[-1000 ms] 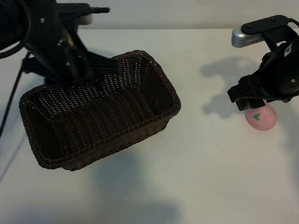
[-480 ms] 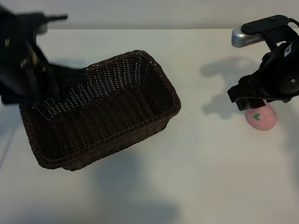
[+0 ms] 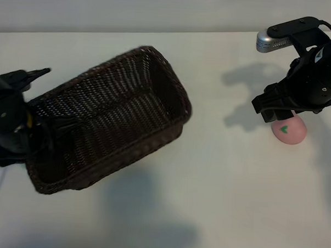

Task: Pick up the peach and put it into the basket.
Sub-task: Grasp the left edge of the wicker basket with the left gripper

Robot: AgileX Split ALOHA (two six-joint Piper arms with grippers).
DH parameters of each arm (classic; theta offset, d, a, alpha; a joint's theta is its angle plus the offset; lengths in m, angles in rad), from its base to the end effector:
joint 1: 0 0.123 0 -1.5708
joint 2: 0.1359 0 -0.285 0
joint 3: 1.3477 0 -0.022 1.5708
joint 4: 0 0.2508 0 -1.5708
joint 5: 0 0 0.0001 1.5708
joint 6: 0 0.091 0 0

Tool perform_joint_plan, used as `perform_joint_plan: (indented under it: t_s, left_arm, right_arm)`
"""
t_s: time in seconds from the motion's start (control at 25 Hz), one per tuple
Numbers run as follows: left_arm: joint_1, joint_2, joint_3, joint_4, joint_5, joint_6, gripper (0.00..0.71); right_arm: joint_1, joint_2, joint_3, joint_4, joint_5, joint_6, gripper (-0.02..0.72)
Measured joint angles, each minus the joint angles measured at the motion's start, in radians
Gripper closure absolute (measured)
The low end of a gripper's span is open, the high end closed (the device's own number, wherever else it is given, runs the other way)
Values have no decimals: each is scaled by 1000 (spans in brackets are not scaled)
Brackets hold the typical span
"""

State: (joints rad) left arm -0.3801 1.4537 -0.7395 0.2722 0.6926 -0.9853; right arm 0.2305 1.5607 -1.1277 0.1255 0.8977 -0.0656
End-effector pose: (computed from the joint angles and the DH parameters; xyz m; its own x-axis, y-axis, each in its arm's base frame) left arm 0.2334 -0.0764 0.1922 -0.8660 -0.3953 -0.3061 -0.3944 0.9164 -0.0677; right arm 0.2983 0.0792 0.2558 -0.9239 -0.2036 -0.3239 -0.2465 0.9643 0.0967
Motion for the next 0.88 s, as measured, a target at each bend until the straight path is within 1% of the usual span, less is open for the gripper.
perform_joint_plan:
  t_s: [0.12, 0.32, 0.88]
  left_arm:
    - [21, 5, 10, -2, -22, 23, 158]
    - [22, 7, 10, -3, -58, 38, 158]
    - [27, 7, 9, -24, -64, 88, 158]
  right_arm:
    - [0, 0, 0, 0, -3, 0, 153]
    - [0, 0, 0, 0, -7, 0, 153]
    - [0, 0, 0, 0, -5, 0, 153]
